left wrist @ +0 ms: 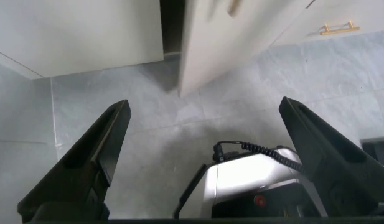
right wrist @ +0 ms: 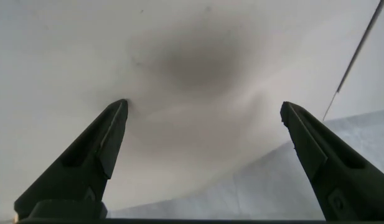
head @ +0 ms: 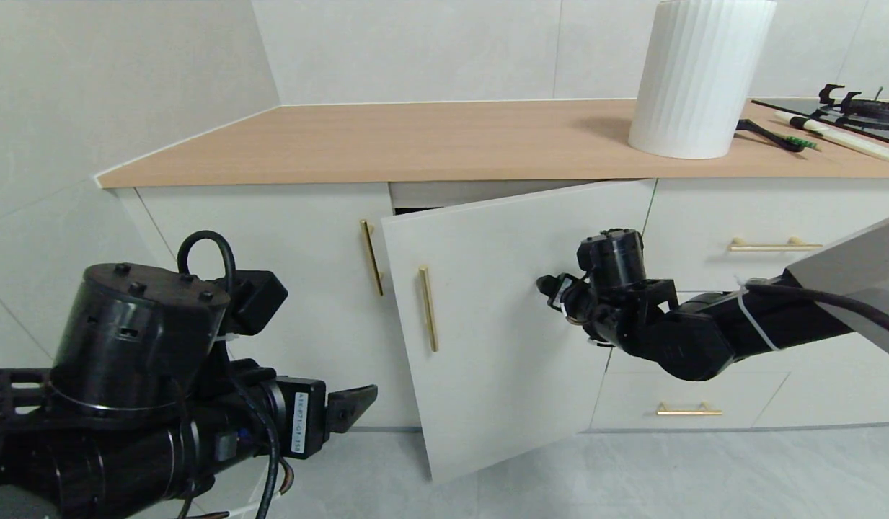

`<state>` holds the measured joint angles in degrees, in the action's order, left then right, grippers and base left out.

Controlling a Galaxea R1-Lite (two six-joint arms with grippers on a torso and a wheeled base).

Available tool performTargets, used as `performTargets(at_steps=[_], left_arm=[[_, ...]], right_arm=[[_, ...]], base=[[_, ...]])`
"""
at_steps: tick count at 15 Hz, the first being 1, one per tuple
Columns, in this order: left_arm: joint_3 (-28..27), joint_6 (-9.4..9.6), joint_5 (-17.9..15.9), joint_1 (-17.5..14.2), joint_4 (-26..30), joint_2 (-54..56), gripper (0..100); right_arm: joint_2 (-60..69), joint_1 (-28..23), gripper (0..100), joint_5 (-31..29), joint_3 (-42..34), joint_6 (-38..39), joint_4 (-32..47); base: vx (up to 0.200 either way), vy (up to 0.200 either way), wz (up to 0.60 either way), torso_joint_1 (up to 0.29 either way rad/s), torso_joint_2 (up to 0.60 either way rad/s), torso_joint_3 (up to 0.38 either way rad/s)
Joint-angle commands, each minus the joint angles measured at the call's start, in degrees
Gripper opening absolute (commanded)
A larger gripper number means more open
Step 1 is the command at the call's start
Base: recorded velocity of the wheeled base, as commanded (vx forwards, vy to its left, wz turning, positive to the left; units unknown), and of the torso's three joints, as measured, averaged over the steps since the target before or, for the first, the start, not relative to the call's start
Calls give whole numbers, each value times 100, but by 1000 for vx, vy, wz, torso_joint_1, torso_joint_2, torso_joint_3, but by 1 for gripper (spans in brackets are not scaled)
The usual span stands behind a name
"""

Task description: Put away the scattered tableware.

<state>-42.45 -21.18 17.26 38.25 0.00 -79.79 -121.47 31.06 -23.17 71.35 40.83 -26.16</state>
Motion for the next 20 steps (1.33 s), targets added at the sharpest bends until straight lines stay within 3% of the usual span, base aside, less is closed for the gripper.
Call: performTargets(at_steps=[1, 20], left_arm=[[0, -1, 5, -2, 0, -11, 100], [0, -1, -4, -2, 0, -19, 100]], right_arm=[[-193, -65, 100, -126, 204, 92, -3], [-800, -487, 100, -1014, 1083, 356, -3]], base=[[0, 0, 0, 0, 0, 0], [0, 0, 0, 0, 0, 0]])
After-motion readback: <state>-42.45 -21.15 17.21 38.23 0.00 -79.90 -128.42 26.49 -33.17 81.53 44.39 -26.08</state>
